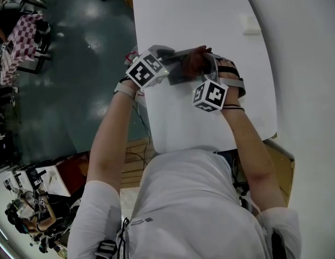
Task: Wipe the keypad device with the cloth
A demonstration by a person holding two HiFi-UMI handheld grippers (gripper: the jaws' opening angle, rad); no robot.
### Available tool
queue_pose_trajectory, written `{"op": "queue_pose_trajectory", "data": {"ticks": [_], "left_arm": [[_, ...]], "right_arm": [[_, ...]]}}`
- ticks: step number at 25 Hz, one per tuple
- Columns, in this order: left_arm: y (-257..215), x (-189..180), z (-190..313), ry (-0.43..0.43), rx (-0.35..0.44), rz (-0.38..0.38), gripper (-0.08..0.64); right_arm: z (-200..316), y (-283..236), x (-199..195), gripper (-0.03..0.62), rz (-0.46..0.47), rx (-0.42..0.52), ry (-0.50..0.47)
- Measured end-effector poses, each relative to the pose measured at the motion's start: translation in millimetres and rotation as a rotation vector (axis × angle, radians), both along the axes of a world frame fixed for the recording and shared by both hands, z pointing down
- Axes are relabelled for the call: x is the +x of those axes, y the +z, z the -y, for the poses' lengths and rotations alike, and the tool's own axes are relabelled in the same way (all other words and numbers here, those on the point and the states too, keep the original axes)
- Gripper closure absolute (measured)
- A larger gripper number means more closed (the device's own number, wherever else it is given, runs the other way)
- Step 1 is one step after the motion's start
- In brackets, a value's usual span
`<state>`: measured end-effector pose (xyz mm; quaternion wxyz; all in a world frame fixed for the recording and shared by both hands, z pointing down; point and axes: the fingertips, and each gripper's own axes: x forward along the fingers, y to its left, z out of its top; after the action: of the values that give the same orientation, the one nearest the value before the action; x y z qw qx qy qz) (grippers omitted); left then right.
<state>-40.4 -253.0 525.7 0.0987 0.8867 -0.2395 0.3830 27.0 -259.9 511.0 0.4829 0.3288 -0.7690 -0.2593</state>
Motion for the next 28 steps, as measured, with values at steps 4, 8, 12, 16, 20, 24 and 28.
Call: {"op": "queue_pose_trajectory", "data": {"ticks": [4,8,12,16,20,24,28], "left_arm": [[1,3,-1,0.007,0.004,0.011,0.396],[-2,8,-10,0.009,0.026,0.047,0.396],[0,8,-9,0.005,0.026,0.055,0.396],[-2,7,-10,0.001,0.042,0.06,0.396],[-1,11,-16,-0.011,0.042,0.065,0.394],[4,13,-22,-0.028,0.031,0.083,0.396],[4,12,-20,-0.044,0.048,0.084,0.396]], "right_arm": [[-4,6,7,0.554,0.01,-0.019,0.017],[-20,13,17,0.554,0.008,-0.048,0.028],[-25,25,23,0.554,0.01,-0.068,0.036],[-35,40,25,0.554,0.001,-0.099,0.04],[-50,53,36,0.554,0.01,-0.12,0.052],[-64,69,46,0.554,0.008,-0.145,0.06],[-67,79,48,0.554,-0.008,-0.17,0.064]]}}
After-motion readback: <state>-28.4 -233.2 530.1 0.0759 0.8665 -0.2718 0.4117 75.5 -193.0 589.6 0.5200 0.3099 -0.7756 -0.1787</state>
